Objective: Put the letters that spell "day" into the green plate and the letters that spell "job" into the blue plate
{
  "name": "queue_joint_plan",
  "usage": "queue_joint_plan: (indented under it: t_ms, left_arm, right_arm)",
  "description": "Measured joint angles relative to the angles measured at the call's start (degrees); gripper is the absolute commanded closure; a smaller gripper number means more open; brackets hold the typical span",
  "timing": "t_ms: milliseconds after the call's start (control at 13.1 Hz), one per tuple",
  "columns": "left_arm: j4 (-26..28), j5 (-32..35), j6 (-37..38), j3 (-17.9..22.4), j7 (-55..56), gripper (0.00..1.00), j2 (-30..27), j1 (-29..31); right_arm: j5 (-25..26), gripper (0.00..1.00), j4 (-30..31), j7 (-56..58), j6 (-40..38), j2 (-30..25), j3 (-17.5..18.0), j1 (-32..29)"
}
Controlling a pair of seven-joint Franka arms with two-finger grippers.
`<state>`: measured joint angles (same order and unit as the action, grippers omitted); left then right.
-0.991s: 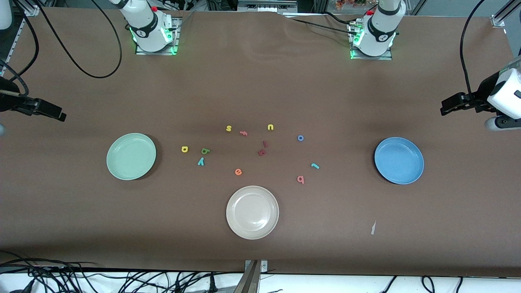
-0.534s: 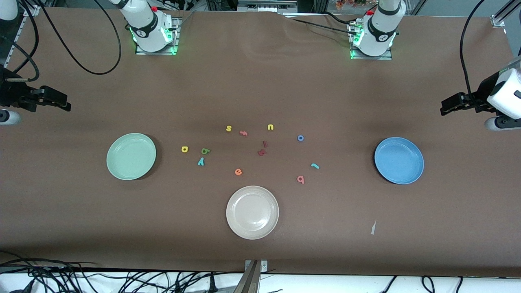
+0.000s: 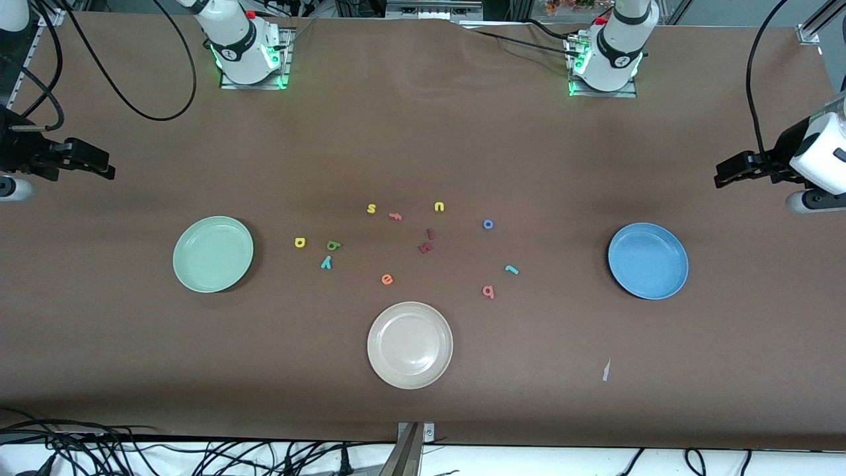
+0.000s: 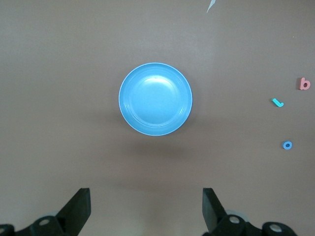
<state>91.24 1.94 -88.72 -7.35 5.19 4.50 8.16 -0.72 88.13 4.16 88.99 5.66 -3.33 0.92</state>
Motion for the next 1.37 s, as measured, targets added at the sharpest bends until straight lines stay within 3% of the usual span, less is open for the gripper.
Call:
queue_joint_plan:
  t_ms: [1373]
  left_arm:
    - [0.00, 0.00, -0.23, 0.00, 0.00, 0.00, 0.45, 0.00]
  right_arm:
    - [0.00, 0.00, 1.96, -1.83, 1.55, 0.01, 0.22, 0.06]
